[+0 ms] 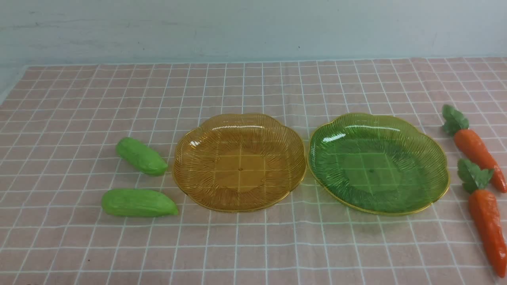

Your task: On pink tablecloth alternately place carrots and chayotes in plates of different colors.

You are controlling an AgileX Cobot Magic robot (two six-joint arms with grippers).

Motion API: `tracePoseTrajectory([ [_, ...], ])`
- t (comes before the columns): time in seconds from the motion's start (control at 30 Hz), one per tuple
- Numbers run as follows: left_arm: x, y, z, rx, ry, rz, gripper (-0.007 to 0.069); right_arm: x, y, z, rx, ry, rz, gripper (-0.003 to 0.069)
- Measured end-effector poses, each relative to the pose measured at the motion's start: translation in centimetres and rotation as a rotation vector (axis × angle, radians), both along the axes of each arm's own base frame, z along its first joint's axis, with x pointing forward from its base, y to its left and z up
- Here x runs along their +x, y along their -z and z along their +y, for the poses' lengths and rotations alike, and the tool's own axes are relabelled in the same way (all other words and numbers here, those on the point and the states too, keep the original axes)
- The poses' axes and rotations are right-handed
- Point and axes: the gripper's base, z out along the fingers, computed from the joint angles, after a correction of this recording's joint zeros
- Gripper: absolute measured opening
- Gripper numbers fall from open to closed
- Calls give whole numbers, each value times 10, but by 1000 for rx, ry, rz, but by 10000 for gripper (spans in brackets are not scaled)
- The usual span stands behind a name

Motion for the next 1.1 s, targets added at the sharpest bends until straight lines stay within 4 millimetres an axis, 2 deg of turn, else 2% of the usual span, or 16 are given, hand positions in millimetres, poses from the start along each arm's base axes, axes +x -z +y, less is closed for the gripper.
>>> tracePoseTrajectory([
  [1.1, 0, 0, 0, 2, 0, 0, -4, 0, 0, 0, -18, 0, 0, -15],
])
